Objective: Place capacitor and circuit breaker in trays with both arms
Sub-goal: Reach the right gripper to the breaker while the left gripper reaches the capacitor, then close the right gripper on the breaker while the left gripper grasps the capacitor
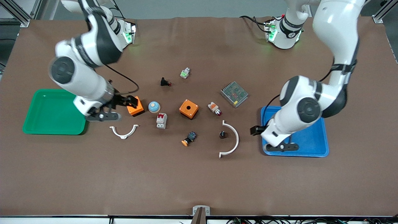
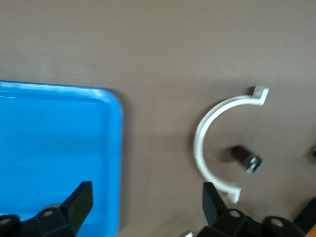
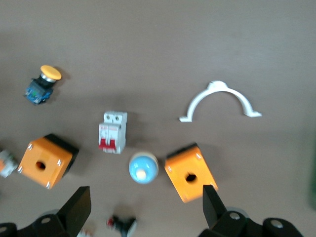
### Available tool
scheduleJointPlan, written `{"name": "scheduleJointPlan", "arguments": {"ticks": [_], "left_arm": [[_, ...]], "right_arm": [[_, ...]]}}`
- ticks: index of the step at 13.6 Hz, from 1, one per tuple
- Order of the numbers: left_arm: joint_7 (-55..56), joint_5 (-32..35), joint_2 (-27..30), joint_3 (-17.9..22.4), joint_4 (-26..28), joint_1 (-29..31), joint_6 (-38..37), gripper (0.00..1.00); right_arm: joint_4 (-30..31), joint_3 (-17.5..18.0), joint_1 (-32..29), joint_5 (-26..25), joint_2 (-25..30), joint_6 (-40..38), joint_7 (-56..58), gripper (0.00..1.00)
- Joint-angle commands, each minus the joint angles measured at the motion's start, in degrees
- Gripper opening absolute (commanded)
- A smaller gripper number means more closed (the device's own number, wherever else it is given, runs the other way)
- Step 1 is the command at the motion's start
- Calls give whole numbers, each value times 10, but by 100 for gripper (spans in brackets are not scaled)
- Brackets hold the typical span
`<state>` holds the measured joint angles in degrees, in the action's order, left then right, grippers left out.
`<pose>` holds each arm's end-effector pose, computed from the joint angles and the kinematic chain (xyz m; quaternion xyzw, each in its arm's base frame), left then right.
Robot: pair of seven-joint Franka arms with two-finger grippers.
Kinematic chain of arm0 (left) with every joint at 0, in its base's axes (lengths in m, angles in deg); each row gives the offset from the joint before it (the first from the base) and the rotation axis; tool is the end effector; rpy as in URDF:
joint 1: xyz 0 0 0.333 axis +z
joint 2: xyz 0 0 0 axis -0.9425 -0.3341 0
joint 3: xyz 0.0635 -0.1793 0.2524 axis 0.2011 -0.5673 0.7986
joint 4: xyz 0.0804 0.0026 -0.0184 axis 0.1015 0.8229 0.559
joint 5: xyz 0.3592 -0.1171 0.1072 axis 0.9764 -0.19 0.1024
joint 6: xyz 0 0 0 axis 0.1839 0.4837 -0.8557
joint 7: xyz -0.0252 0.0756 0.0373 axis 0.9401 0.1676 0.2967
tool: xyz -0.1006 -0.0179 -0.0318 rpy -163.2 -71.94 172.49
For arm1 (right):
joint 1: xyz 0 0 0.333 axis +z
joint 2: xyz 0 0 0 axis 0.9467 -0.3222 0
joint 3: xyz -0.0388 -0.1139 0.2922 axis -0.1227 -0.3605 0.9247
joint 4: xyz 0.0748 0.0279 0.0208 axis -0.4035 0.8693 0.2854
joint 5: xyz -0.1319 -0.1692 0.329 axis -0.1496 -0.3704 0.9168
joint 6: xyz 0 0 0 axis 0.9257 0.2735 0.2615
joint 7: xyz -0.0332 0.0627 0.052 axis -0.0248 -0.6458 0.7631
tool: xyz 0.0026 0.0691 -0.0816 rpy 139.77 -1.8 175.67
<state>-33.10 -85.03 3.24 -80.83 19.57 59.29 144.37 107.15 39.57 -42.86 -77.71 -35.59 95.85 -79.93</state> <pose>0.6552 -0.2605 0.3263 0.9984 0.0242 -0.0131 0.0486 0.5717 0.2158 0.4001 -0.9983 0.0089 0.0409 0.0398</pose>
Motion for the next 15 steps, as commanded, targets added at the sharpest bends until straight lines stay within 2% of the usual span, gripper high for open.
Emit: {"name": "scheduleJointPlan", "arguments": {"ticks": [1, 6, 10, 15], "left_arm": [[65, 19, -82, 11, -77, -52, 28, 84], [156, 23, -140, 44, -93, -123, 82, 79], [192, 23, -168, 54, -94, -153, 117, 73], [210, 23, -177, 64, -93, -169, 118, 67]], "right_arm": [[1, -7, 28, 11, -47, 58, -27, 100], [-11, -7, 61, 17, -135, 143, -48, 100], [-31, -7, 76, 19, -171, 146, -49, 100], [-48, -7, 89, 46, -202, 149, -48, 100]]}}
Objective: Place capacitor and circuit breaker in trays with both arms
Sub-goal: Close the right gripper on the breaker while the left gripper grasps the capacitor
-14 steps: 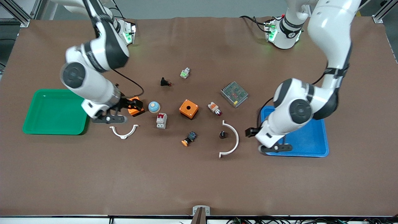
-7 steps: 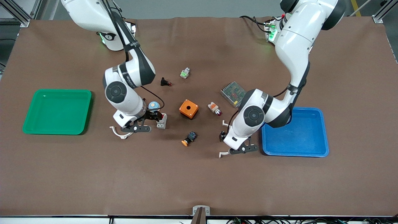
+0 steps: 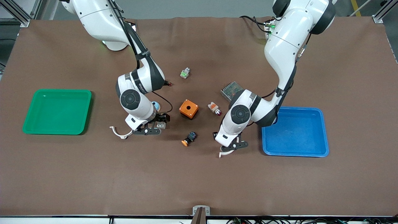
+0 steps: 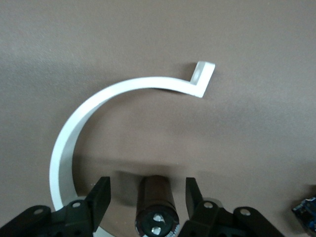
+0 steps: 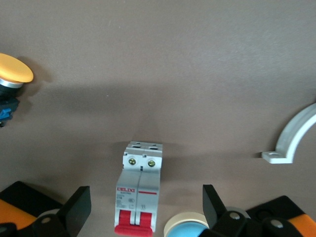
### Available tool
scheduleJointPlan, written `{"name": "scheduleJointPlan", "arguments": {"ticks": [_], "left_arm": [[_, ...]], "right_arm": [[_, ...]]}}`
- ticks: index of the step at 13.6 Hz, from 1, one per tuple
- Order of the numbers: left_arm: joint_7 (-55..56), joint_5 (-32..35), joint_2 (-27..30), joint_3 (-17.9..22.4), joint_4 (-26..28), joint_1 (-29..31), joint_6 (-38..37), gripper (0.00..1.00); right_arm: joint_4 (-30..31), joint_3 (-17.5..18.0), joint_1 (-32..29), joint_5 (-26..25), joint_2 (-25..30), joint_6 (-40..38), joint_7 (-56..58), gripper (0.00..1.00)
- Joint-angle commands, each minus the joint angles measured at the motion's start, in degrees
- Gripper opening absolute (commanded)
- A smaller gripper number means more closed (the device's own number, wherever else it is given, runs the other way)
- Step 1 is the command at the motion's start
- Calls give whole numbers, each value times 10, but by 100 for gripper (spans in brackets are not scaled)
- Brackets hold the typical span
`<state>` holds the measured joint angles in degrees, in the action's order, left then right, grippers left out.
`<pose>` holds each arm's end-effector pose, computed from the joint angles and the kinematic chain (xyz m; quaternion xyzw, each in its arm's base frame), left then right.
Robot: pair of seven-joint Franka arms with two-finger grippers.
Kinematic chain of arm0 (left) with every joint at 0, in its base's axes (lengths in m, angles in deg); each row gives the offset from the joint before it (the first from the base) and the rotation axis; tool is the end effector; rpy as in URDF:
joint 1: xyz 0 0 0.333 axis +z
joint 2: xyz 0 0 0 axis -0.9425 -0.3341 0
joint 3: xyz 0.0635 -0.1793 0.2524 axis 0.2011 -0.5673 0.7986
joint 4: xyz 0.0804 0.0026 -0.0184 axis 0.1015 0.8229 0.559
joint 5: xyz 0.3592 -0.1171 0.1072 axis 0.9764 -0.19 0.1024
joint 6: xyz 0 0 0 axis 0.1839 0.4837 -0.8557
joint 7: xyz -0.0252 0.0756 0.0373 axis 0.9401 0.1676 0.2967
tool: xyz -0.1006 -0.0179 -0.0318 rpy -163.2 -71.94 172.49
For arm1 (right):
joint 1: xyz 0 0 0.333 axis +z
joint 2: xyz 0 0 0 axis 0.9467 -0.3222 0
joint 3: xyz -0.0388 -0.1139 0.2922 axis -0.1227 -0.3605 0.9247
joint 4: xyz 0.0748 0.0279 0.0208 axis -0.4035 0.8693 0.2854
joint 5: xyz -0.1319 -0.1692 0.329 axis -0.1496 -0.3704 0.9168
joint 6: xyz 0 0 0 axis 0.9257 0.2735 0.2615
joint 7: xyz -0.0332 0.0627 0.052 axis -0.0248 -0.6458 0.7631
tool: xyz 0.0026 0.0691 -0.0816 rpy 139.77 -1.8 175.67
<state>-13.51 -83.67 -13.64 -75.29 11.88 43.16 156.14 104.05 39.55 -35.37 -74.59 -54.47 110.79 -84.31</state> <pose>0.6203 -0.3999 0.1878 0.9944 0.0980 0.0028 0.0392 0.5748 0.3050 0.2379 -0.9989 0.0080 0.0421 0.0197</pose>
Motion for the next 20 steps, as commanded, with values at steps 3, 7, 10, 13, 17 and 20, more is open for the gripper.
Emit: {"name": "scheduleJointPlan", "arguments": {"ticks": [3, 7, 10, 13, 17, 20], "left_arm": [[15, 10, -9, 9, -15, -10, 1, 63], [16, 9, -9, 8, -15, -14, 1, 57], [15, 8, -9, 8, -14, -18, 1, 54], [13, 9, -10, 8, -15, -17, 1, 32], [11, 13, 6, 13, -15, -12, -7, 0], [10, 21, 52, 25, -12, 16, -25, 0]], "right_arm": [[-16, -7, 17, 15, -25, 16, -4, 86], [-13, -7, 16, 14, -25, 15, -3, 40], [-13, -7, 16, 14, -25, 11, -3, 14], [-14, -8, 13, 13, -12, -21, -1, 9], [-22, -17, -23, 7, 59, -101, 7, 9], [-90, -24, -94, -9, 102, -264, 34, 9]]}}
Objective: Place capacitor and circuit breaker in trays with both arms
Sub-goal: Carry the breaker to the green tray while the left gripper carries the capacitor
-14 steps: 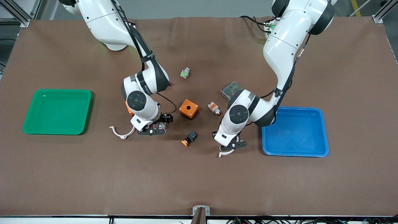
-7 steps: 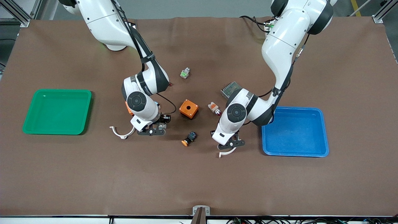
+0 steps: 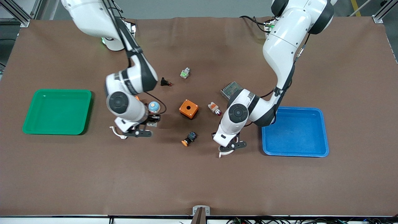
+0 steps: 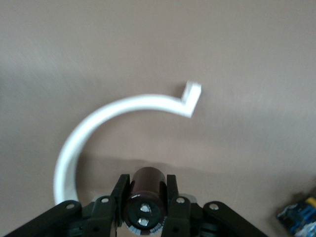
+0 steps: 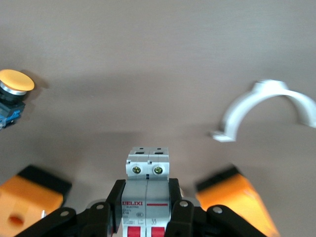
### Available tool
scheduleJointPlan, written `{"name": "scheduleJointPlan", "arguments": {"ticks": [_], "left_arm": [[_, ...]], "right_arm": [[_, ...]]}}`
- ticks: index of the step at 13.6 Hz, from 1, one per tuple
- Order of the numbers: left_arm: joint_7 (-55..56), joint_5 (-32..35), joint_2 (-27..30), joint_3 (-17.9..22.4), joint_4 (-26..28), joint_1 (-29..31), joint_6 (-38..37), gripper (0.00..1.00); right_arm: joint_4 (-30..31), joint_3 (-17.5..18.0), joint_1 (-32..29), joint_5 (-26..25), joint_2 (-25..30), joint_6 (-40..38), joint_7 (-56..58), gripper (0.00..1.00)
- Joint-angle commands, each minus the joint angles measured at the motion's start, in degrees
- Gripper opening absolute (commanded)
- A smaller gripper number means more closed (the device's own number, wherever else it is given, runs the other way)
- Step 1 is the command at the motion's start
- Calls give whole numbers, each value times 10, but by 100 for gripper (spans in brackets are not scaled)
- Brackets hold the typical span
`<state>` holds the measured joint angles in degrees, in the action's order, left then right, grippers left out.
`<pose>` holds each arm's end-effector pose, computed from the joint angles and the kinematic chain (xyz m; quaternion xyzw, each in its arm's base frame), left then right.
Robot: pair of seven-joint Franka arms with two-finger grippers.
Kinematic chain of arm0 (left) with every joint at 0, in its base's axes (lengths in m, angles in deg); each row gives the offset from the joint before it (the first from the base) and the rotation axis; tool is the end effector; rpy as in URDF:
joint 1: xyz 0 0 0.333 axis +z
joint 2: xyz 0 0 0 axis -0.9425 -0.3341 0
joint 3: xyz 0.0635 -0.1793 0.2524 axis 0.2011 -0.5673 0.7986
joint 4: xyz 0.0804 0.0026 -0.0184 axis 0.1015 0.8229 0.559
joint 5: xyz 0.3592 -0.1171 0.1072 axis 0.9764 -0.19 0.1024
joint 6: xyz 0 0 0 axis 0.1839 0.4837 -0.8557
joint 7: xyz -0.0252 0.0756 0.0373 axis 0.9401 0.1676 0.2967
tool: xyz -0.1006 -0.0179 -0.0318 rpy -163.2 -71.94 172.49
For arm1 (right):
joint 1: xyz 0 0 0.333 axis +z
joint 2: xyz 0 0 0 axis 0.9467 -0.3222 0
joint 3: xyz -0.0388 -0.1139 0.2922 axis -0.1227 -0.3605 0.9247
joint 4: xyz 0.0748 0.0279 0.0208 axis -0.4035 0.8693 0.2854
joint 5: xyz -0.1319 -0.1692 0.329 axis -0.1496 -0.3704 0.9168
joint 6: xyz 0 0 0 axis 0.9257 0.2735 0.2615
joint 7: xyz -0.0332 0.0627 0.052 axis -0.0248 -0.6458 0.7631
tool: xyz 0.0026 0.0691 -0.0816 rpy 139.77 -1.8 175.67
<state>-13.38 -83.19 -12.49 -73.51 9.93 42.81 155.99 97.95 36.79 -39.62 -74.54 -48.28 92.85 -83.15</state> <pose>0.6380 -0.3931 0.2161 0.9932 0.1036 0.0325 0.0416 0.6026 0.2456 0.3318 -0.9949 0.0406 0.0904 0.0182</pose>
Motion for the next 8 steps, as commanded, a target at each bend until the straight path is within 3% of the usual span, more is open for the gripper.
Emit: {"name": "scheduleJointPlan", "arguments": {"ticks": [1, 5, 8], "left_arm": [[0, 19, 61, 7, 11, 38, -48, 0], [-133, 32, 132, 5, 92, 126, -81, 0], [-228, 32, 159, 4, 171, 192, -61, 0]], "right_arm": [[-51, -4, -73, -31, 48, -124, 38, 9], [-68, -24, -189, -57, 74, -215, 181, 9], [-48, -24, -281, -89, 67, -213, 278, 9]]}}
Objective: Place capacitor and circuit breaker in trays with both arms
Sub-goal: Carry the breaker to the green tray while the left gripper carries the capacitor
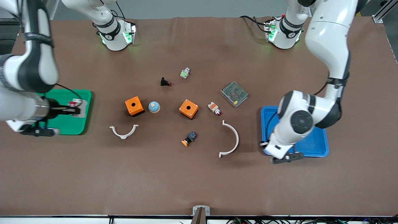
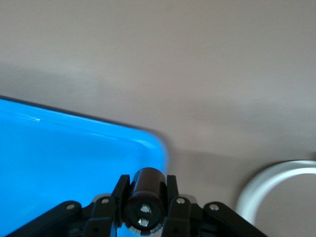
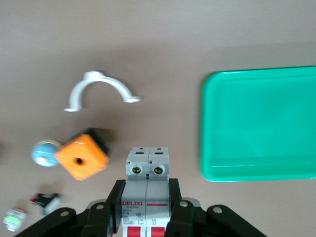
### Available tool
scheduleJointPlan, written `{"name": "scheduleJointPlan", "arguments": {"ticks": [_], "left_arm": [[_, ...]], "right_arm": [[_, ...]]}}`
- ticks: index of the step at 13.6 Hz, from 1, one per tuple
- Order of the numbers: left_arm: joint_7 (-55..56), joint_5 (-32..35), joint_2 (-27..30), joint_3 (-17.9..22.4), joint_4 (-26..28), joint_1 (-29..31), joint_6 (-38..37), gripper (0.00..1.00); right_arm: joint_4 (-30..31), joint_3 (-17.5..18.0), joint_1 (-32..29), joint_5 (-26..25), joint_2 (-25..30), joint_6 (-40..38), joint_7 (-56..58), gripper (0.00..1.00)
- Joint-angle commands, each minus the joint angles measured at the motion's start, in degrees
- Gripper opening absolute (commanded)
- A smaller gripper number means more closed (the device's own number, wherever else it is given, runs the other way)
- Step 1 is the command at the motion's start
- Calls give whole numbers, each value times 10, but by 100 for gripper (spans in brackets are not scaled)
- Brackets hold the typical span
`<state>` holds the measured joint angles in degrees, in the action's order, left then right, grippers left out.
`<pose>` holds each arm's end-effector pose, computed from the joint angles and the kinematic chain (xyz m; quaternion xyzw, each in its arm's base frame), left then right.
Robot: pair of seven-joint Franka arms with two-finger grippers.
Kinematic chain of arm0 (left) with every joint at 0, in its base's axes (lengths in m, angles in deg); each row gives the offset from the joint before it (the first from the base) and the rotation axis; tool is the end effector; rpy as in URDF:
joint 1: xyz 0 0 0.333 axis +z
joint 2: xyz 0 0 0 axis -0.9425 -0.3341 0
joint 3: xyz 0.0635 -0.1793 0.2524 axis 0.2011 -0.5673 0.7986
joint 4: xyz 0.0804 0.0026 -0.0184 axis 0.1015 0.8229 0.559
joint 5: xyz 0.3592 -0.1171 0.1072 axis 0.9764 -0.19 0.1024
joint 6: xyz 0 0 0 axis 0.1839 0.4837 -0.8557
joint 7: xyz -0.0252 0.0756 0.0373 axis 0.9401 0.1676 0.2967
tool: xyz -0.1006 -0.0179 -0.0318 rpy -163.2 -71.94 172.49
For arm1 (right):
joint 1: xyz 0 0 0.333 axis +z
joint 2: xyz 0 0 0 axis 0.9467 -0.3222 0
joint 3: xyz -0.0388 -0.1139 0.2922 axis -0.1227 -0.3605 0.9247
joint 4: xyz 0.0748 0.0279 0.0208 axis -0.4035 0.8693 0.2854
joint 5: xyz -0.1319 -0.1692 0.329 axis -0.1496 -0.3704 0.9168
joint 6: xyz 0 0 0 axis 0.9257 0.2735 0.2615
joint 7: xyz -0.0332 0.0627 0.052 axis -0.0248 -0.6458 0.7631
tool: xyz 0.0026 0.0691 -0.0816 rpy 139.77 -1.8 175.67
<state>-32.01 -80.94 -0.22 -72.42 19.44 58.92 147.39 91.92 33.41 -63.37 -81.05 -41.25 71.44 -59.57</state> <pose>0.6859 -0.1807 0.2824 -0.9972 -0.0722 -0.0062 0.0169 0.6177 -0.0518 0.4346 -0.9877 0.0381 0.1505 0.0186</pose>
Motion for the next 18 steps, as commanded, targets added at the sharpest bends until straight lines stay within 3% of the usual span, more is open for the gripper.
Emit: {"name": "scheduleJointPlan", "arguments": {"ticks": [1, 4, 8, 9, 11, 18], "left_arm": [[-71, 10, 45, -9, 111, 55, 49, 0], [-99, 10, 58, -9, 206, 95, 132, 0], [-107, 11, 58, -8, 252, 108, 176, 6], [-107, 11, 58, -8, 252, 108, 176, 19], [-108, 11, 65, -8, 250, 109, 172, 100], [-146, 11, 236, -6, 194, 125, 72, 100]], "right_arm": [[13, 11, -67, -38, -5, 7, 60, 9], [25, 11, -118, -56, -17, 52, 127, 9], [101, 10, -152, -62, -32, 177, 179, 10], [125, 10, -157, -67, -33, 207, 199, 12], [158, 11, -173, -69, -37, 246, 211, 12], [192, 12, -197, -68, -70, 318, 235, 13]]}}
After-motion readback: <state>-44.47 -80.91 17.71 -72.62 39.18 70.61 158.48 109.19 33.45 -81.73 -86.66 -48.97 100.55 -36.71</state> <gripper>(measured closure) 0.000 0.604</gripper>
